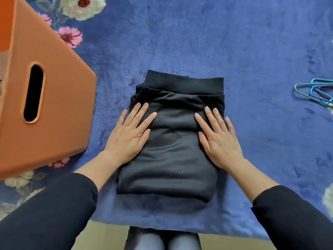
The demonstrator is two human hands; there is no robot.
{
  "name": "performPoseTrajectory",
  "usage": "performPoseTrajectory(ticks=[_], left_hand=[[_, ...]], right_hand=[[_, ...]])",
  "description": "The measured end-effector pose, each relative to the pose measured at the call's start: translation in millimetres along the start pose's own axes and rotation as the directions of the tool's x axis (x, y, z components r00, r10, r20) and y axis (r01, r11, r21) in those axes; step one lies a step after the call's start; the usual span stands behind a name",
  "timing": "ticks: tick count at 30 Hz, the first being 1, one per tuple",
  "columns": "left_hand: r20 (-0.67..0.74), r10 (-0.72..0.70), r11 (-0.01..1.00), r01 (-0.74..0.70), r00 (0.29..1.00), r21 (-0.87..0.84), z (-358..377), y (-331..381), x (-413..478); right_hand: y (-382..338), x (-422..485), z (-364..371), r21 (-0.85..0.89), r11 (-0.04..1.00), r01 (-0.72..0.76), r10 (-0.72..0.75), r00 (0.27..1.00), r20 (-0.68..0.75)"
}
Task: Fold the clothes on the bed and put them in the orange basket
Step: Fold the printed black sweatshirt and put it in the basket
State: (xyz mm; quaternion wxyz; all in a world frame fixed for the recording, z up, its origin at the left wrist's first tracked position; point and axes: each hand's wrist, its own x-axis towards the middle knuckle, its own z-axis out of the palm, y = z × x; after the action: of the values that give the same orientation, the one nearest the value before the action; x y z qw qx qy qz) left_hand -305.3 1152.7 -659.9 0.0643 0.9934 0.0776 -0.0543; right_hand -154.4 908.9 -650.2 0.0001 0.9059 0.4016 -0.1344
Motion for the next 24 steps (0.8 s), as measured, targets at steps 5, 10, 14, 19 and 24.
performPoseTrajectory(ticks=[5,10,14,19,24], left_hand=[[0.078,0.22,0.969,-0.227,0.972,0.096,-11.2,-29.1,-84.2],[0.159,0.252,0.961,-0.266,0.955,0.071,-18.0,-21.8,-84.6],[0.146,0.227,0.961,-0.197,0.963,-0.196,-34.4,-12.8,-67.4],[0.151,-0.164,0.657,0.222,0.975,-0.72,-77.7,16.2,-66.2],[0.258,-0.595,0.258,0.485,0.761,-0.836,-81.8,41.9,-40.2]], right_hand=[[24.6,-67.5,-4.6,-0.075,0.981,0.177,-0.178,0.984,-0.005],[13.5,-94.9,-0.3,-0.051,0.967,0.249,-0.247,0.968,0.037],[9.1,-85.6,-13.5,0.286,0.939,0.19,-0.207,0.978,0.03],[7.4,-65.4,-68.1,0.708,0.597,-0.378,0.137,0.917,0.375],[13.1,-48.9,-84.2,0.835,0.214,-0.507,0.18,0.861,0.476]])
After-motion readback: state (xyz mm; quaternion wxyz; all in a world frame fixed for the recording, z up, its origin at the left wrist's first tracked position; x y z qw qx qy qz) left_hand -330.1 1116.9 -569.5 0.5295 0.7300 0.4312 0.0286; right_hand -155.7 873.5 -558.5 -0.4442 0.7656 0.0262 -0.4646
